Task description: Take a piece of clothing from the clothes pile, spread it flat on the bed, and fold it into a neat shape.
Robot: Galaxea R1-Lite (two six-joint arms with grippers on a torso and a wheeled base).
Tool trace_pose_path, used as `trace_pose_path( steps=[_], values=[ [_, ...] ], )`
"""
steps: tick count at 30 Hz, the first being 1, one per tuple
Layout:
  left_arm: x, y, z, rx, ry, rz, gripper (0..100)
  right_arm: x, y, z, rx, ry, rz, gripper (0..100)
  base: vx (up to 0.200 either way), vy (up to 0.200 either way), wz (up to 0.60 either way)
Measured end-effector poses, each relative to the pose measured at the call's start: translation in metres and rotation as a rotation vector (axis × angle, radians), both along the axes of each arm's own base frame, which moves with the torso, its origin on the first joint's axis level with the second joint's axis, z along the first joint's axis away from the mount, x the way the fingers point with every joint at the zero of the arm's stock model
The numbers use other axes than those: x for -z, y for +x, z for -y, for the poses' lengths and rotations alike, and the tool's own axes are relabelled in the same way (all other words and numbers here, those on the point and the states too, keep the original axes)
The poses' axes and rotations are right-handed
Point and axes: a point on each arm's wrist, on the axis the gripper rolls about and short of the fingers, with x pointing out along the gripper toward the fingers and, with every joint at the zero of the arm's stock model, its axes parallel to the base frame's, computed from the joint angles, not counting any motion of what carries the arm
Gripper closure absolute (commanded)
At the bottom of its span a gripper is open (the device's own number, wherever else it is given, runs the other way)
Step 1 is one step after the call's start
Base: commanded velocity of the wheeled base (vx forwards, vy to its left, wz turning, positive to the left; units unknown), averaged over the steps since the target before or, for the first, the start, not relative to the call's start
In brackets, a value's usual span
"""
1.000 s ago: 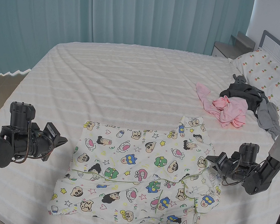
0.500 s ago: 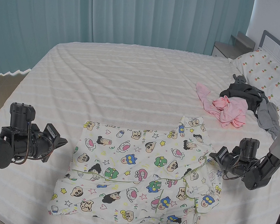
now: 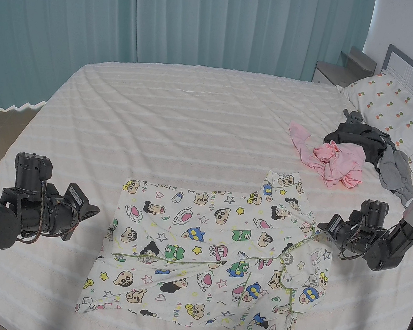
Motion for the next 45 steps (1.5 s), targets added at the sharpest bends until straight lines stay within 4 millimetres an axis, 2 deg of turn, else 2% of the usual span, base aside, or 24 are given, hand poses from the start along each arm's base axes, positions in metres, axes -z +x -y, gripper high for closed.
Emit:
trace_pose_path(
  steps=[4, 5, 11, 15, 20, 25, 31, 36, 45],
  values=[
    [0.0, 0.0, 0.0, 0.0, 0.0, -0.001, 100, 0.003, 0.001, 0.0, -0.023, -0.027, 0.004, 100, 0.0, 0.0, 0.0],
    [0.0, 0.0, 0.0, 0.001, 0.0, -0.001, 100, 0.004, 0.001, -0.001, -0.031, -0.034, 0.005, 0, 0.0, 0.0, 0.0],
    [0.002, -0.001, 0.003, 0.011, 0.0, -0.008, 100, 0.005, -0.003, -0.005, -0.047, -0.035, 0.01, 0, 0.0, 0.0, 0.0],
    [0.003, -0.003, 0.006, 0.021, 0.0, -0.015, 100, 0.002, -0.012, -0.005, -0.052, -0.031, 0.028, 0, 0.0, 0.0, 0.0],
    [0.006, -0.007, 0.01, 0.039, 0.001, -0.03, 100, 0.0, -0.041, -0.005, -0.062, -0.029, 0.033, 0, 0.0, 0.0, 0.0],
    [0.009, -0.01, 0.015, 0.054, -0.002, -0.041, 100, -0.002, -0.08, -0.01, -0.083, -0.032, 0.038, 0, -0.2, 0.0, 0.0],
    [0.013, -0.016, 0.02, 0.062, -0.015, -0.065, 100, -0.009, -0.116, -0.021, -0.136, -0.043, 0.069, 0, -0.2, 0.0, 0.0],
    [0.016, -0.019, 0.022, 0.07, -0.01, -0.077, 100, -0.007, -0.133, -0.029, -0.183, -0.056, 0.035, 0, -0.2, 0.0, 0.0],
    [0.02, -0.022, 0.023, 0.074, -0.001, -0.093, 100, 0.01, -0.145, -0.045, -0.289, -0.108, -0.031, 0, -0.178, 0.0, 0.0]
  ],
)
